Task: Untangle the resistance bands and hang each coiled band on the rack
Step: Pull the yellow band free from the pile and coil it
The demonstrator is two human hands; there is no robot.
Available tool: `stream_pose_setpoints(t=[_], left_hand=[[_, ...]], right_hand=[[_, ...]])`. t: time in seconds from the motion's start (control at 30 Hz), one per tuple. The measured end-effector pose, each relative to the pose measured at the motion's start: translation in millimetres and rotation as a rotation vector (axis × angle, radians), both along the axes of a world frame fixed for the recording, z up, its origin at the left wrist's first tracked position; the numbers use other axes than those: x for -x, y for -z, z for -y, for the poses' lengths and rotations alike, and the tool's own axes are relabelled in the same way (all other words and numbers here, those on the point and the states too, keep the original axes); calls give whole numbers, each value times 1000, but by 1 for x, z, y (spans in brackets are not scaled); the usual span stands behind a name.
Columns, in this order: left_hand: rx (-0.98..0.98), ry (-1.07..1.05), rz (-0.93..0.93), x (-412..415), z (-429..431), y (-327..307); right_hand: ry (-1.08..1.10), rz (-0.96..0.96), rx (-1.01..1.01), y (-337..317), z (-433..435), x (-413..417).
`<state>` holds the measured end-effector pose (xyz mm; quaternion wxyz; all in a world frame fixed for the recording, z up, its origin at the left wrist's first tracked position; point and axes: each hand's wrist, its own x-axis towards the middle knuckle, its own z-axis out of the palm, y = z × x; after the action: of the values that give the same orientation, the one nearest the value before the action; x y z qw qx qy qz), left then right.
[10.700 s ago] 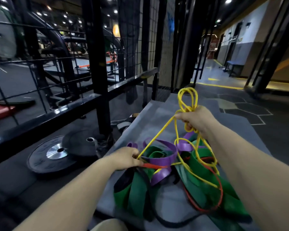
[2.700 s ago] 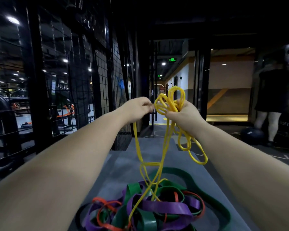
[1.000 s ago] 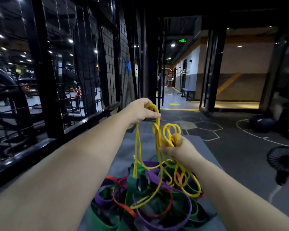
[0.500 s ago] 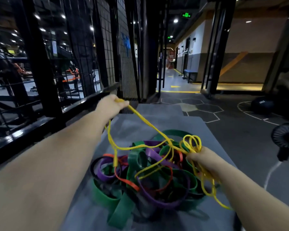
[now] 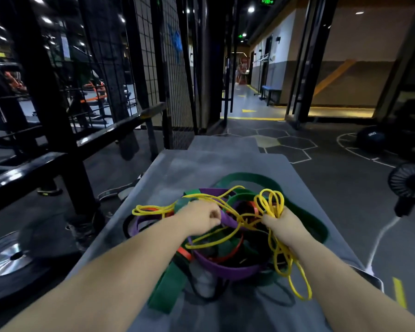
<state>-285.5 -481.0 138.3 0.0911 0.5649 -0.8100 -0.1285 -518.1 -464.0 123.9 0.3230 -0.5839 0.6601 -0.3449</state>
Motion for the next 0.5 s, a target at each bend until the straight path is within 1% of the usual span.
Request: stream_pose_setpoints(t=[0.07,0.13,0.2,0.23,0.33,0.37,0.4,0.5], left_hand=[[-161,25,128,5,-7,13],[-279,41,234,2,-15,25],[-307,49,293,-6,-25,34],[-292,57,281,-13,-29,40],[-237,89,75,-35,-39,54],[-205,93,34,-40,-42,58],[-148,74,14,-44,-43,63],[78,-78,-74,-45,-51,71]], right_hand=[[30,27,-15,7,-1,2],[69,67,-22,11,-3,6],[97,107,-38,15,-2,11],[98,99,-45,17,-2,14],[117,-8,-71,26,1,18],[134,-46,-80,28,1,18],[153,-76,-88,30,2,17],[177,-139,-106,30,2,9]])
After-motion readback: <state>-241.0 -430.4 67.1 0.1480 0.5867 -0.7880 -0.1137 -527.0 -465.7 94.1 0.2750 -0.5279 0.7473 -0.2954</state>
